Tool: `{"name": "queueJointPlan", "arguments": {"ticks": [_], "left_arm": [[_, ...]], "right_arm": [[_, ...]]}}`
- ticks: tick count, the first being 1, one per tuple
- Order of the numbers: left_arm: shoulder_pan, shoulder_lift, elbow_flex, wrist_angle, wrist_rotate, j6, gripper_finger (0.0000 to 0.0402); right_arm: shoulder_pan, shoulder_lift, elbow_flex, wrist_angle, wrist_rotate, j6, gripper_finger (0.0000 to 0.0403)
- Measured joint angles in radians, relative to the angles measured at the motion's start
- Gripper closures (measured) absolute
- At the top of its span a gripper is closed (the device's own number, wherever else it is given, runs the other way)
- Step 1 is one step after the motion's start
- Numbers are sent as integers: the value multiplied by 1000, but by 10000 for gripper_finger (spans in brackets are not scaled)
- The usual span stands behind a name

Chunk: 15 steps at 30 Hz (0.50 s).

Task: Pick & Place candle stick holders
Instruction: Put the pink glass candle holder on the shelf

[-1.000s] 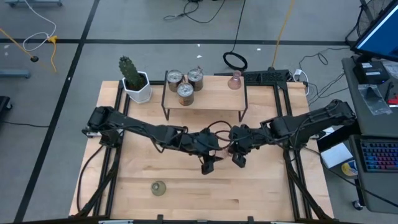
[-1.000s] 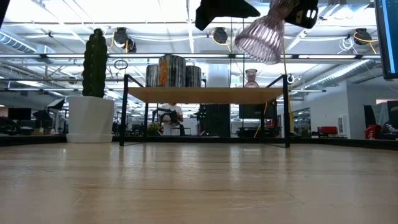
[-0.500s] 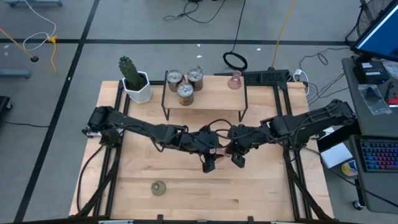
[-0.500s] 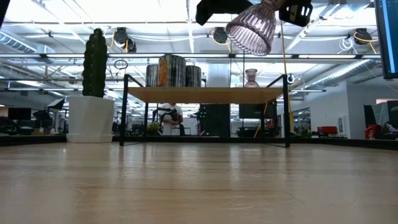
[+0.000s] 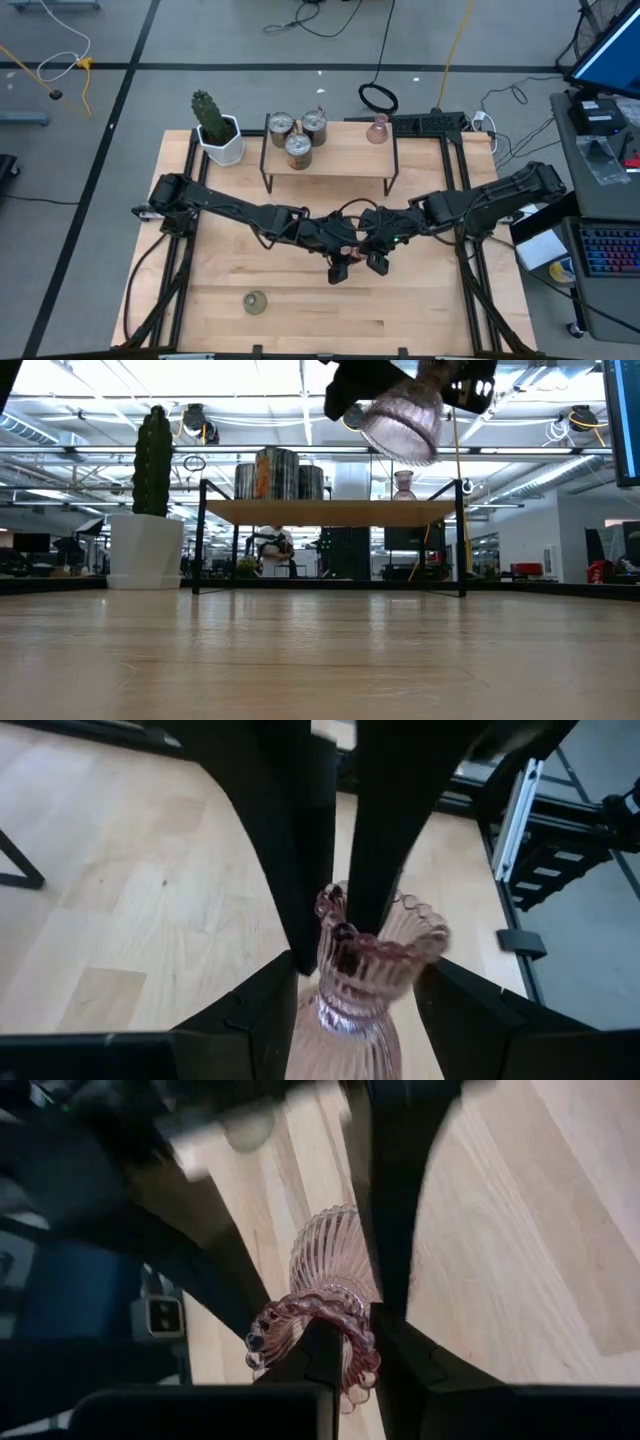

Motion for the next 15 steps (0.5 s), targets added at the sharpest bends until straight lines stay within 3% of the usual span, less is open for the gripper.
{"name": "queueJointPlan", "arguments": {"ticks": [11,15], "left_arm": [[10,26,-1,29,15,-25,144],[12,25,-2,38,14,-45,142]], "right_arm": [[-1,-3,3,67,-2,3,378],[-1,-3,3,52,-2,8,378]]}}
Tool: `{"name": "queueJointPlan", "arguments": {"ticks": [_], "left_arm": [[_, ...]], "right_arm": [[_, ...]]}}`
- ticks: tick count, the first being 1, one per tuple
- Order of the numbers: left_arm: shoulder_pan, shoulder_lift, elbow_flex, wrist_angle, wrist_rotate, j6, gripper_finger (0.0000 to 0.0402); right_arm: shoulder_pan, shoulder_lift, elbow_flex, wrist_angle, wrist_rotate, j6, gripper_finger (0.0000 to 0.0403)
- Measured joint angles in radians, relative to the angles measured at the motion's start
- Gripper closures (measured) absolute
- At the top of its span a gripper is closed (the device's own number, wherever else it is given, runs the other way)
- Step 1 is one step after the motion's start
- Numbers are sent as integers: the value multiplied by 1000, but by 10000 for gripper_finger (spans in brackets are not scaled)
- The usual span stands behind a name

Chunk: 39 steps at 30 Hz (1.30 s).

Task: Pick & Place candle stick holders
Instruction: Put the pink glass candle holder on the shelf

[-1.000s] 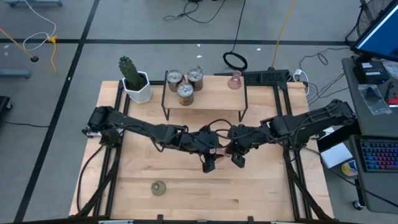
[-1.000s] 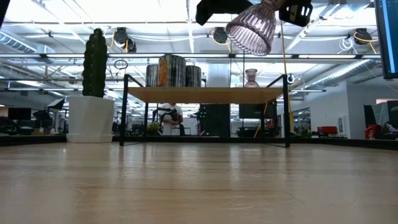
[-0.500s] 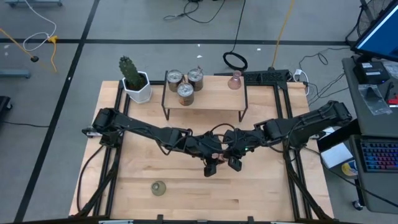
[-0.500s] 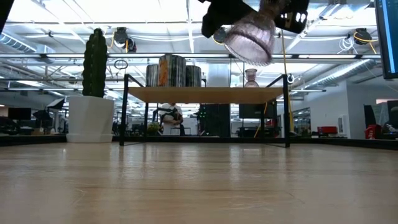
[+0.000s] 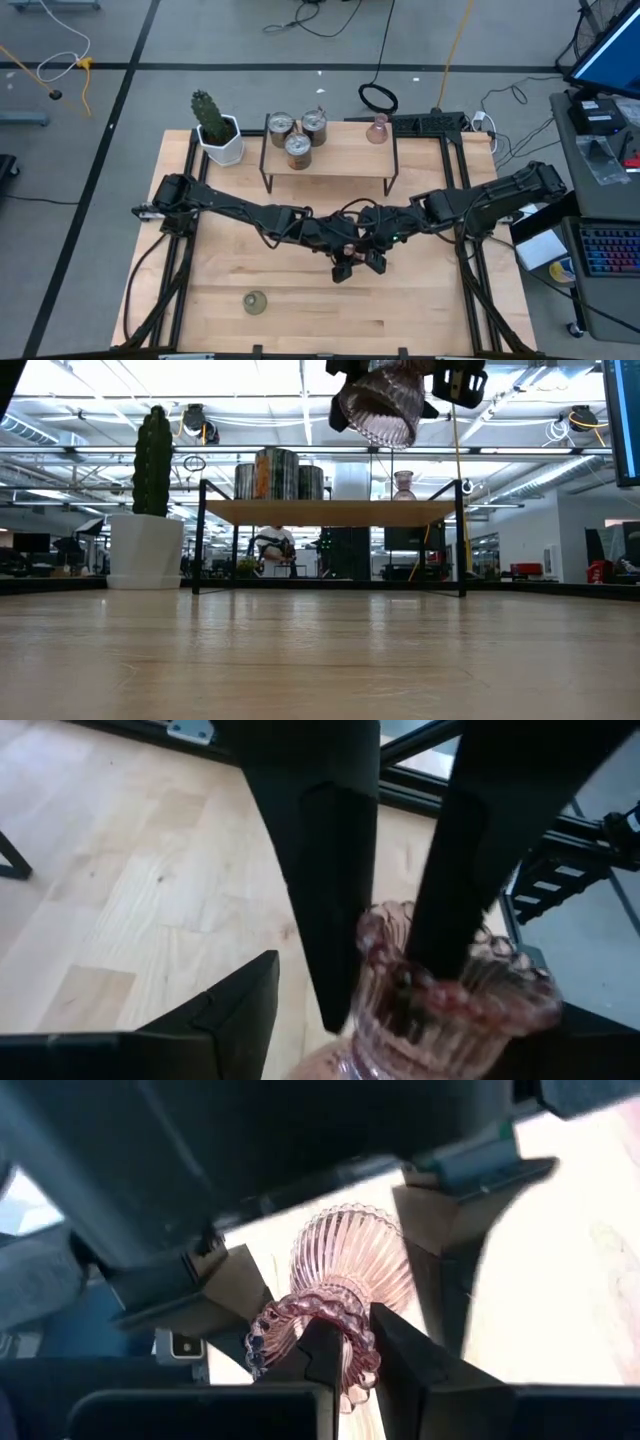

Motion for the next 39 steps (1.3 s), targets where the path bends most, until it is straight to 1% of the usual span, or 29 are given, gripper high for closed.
{"name": "queueJointPlan", "arguments": {"ticks": [4,7,10,19,26,29,31,39], "left_arm": [[2,0,0,-6,20,-9,185],[2,0,0,0,54,8,221],[1,-1,0,1,68,15,239],[1,-2,0,1,70,-1,244],[3,-7,0,0,64,-10,247],[3,-9,0,-2,62,-4,247],[3,-20,0,-23,59,6,247],[3,-60,0,-139,53,18,249]], "right_arm": [[0,0,0,-61,1,14,378],[0,0,0,-64,-8,21,378],[0,0,0,-61,-15,21,378],[0,0,0,-66,-13,17,378],[1,0,0,-66,-2,5,333],[1,-2,0,-65,-7,-11,325],[1,-2,0,-55,-18,-18,324],[-13,-6,0,-25,-11,-35,325]]}}
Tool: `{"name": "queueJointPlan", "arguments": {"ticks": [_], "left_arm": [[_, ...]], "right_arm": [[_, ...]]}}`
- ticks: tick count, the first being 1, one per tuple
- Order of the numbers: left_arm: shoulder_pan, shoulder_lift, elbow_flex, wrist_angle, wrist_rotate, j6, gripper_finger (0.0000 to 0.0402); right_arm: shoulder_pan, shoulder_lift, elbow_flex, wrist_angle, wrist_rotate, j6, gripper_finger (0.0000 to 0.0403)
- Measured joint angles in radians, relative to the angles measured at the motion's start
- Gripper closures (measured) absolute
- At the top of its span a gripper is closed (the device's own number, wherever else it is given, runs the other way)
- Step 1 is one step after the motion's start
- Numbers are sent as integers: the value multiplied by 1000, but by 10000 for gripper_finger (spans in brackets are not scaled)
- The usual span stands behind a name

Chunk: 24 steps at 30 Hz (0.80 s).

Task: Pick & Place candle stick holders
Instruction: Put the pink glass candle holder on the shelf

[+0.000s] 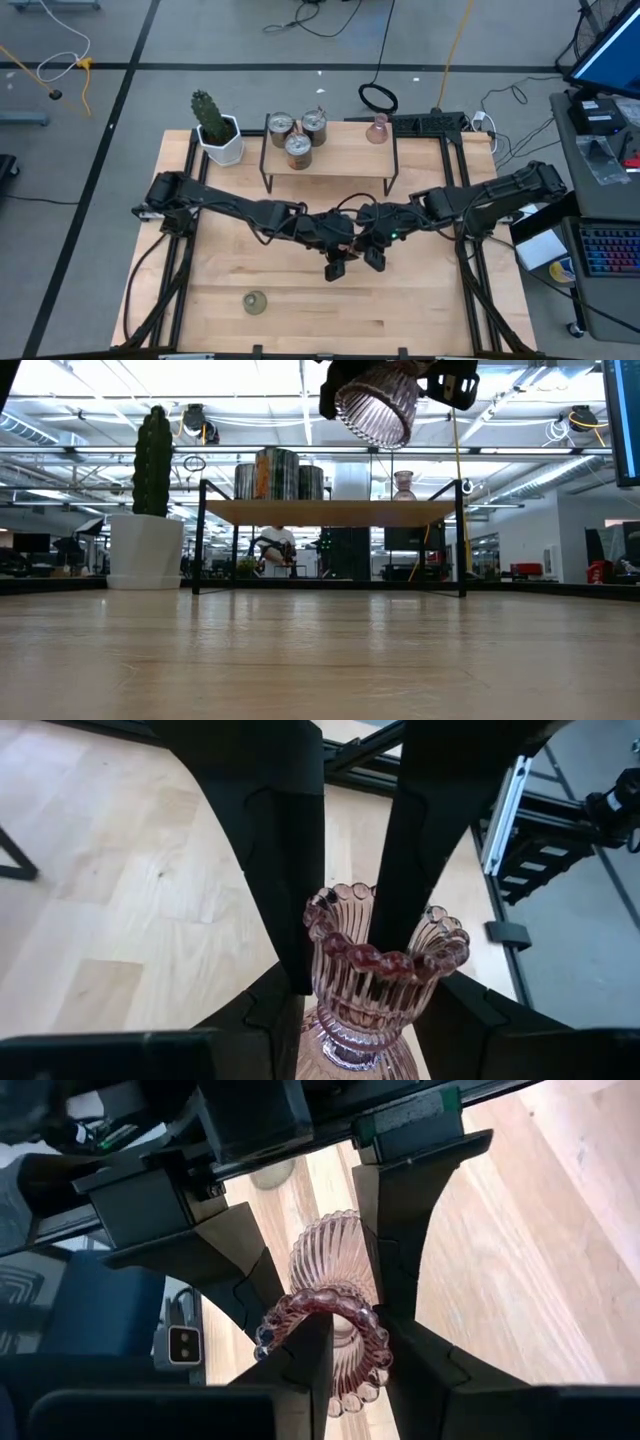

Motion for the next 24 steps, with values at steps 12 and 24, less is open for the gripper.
{"name": "queueJointPlan", "arguments": {"ticks": [12,24], "left_arm": [[2,-10,5,-42,-9,43,257],[1,-8,2,-38,0,58,261]], "right_arm": [[-42,-47,-3,31,-18,11,330],[-44,-43,-3,39,-55,26,315]]}}
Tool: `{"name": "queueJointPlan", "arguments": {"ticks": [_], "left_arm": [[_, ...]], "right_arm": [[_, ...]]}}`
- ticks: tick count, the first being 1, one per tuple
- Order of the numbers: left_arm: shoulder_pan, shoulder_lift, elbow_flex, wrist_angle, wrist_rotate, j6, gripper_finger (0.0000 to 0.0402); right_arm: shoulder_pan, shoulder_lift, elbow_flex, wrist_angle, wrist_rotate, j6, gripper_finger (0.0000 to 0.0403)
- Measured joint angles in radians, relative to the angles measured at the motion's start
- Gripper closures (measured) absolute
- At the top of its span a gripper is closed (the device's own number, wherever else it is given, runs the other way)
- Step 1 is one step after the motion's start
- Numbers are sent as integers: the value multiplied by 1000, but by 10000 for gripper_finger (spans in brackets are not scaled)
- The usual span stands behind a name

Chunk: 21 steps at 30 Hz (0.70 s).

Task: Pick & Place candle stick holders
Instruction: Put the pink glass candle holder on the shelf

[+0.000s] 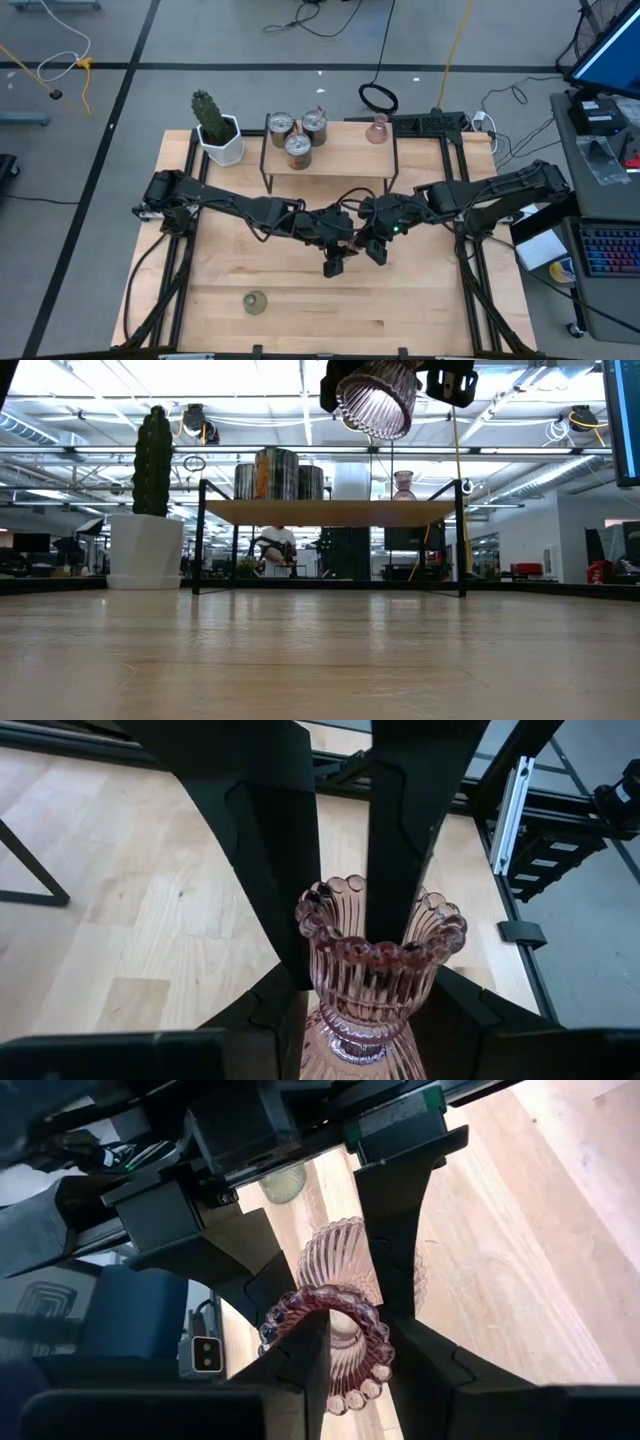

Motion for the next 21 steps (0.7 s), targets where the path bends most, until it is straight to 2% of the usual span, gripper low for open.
{"name": "queueJointPlan", "arguments": {"ticks": [5,21], "left_arm": [[-2,1,-1,1,2,-1,262],[-11,2,-2,-13,-3,-27,265]], "right_arm": [[0,0,0,2,-12,3,302],[-8,0,1,-7,-17,3,302]]}}
